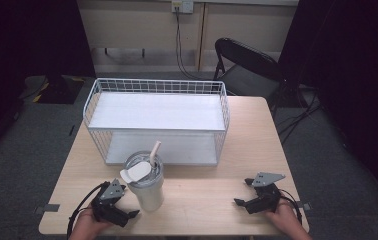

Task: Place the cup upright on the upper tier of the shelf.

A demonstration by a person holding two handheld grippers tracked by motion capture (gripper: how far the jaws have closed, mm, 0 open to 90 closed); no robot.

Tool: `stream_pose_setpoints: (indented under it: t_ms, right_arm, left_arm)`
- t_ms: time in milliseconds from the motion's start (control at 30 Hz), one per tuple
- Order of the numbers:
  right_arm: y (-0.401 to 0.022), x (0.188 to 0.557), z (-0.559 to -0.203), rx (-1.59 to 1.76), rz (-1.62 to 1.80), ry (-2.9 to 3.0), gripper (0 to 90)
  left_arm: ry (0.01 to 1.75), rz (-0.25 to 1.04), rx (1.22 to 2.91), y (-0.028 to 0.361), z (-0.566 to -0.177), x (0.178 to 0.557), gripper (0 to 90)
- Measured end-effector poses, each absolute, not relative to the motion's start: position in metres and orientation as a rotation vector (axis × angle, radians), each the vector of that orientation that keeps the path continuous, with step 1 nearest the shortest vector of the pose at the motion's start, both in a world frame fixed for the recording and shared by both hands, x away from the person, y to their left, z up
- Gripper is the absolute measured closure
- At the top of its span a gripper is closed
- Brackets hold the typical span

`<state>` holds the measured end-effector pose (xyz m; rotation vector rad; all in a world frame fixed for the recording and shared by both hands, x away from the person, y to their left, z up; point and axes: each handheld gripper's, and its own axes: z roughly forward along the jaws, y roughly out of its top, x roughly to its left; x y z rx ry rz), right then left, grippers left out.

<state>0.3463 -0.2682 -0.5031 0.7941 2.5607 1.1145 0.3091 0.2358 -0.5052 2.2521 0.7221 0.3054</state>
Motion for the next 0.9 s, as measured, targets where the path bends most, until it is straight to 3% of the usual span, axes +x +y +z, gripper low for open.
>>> stream_pose_setpoints:
  t_ms: [133,300,900]
  right_arm:
    - [-0.268,0.346,-0.503,0.796,1.114,2.56,13.0]
    - [-0.268,0.346,-0.503,0.803,1.113,2.556,13.0]
    - [-0.269,0.345,-0.503,0.807,1.111,2.555,13.0]
  left_arm:
    - [0.708,0.3,2.265,0.237,-0.503,0.308,3.0]
    - [0.695,0.239,2.249,0.239,-0.5,0.307,15.9]
    - [0.655,0.176,2.18,0.234,-0.483,0.301,15.9]
